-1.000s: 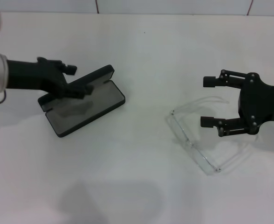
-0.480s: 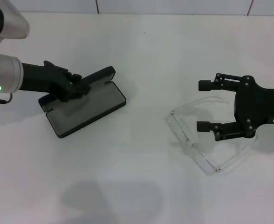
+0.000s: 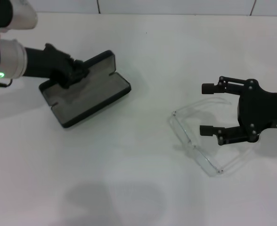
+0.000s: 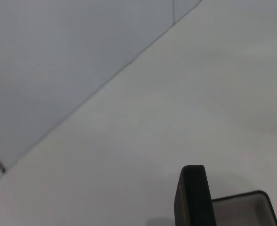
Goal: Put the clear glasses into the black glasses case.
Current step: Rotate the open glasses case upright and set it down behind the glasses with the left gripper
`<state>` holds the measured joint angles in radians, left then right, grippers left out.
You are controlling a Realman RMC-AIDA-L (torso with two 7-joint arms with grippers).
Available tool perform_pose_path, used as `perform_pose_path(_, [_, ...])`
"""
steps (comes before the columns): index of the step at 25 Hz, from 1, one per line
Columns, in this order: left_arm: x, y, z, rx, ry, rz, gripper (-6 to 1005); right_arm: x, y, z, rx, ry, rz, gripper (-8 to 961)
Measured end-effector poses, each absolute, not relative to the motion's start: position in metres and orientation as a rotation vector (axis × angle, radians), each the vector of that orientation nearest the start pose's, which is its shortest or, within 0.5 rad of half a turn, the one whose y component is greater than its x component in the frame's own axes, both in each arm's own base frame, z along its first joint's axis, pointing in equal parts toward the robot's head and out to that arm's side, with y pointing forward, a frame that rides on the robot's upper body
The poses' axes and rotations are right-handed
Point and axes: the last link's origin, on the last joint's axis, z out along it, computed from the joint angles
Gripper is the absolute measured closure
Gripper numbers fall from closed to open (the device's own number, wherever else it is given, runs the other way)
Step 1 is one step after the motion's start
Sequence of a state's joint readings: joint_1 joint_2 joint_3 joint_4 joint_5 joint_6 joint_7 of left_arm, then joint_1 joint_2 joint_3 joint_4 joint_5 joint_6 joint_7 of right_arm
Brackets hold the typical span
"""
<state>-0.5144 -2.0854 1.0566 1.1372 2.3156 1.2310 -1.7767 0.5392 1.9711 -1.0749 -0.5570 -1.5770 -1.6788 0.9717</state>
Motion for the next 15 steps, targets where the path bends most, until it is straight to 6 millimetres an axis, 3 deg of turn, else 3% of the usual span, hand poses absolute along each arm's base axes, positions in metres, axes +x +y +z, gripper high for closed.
perform_pose_path(3, [-0.22,0.39,0.023,-2.609,-0.322,0.029,803,0.227,0.318,0.004,-2.829,-0.095,0.92,82])
perform_pose_path(10, [-0.173,0.403,-0.007,-2.647,0.025,0.045,766,0.23,0.309,-0.005,-2.812,-0.12,0.937,82])
perform_pose_path(15, [-0.142,0.397,-0.037,-2.711,0.244,0.036,739,0.238,0.3,-0.009,-2.795,-0.125,0.935,82])
